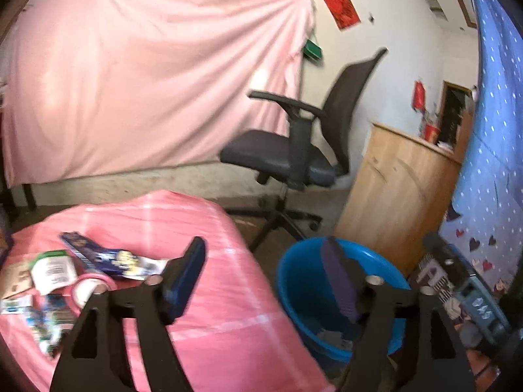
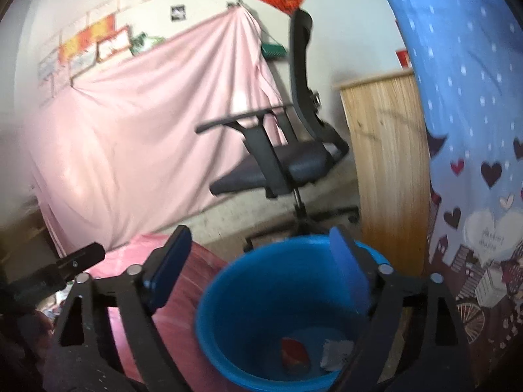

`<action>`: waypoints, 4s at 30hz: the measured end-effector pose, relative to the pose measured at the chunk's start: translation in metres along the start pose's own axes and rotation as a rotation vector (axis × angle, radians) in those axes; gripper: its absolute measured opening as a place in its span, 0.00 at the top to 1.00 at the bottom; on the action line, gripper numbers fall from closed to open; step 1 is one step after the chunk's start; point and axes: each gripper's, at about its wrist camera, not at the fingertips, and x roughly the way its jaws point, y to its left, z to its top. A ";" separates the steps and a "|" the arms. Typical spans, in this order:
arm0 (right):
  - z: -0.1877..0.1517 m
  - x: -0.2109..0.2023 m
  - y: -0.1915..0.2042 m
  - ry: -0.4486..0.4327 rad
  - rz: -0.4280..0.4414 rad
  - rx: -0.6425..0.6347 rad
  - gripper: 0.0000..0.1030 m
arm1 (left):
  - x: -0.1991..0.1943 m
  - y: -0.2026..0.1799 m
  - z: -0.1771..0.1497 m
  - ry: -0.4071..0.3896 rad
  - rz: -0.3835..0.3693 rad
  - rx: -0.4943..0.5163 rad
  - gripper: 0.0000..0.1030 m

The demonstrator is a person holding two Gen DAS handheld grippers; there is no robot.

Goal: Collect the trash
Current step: 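Move both grippers back over the table toward the remaining trash, then grasp the green wrapper with the left gripper while the right grasps the pink tape roll, then carry wrapper and tape roll over the bucket and open both grippers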

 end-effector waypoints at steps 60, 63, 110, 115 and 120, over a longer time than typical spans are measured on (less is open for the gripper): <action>-0.105 0.090 0.256 0.475 0.462 -0.478 0.00 | -0.089 0.207 -0.085 0.166 0.232 -0.304 0.39; -0.111 0.099 0.264 0.521 0.467 -0.495 0.02 | -0.083 0.208 -0.087 0.202 0.191 -0.336 0.49; -0.078 0.040 0.197 0.367 0.514 -0.344 0.20 | -0.102 0.138 -0.049 0.088 0.224 -0.226 1.00; -0.056 0.019 0.179 0.201 0.498 -0.304 0.20 | -0.113 0.114 -0.034 0.002 0.204 -0.129 1.00; -0.035 0.006 0.156 0.078 0.452 -0.240 0.20 | -0.115 0.087 -0.017 -0.073 0.166 -0.044 1.00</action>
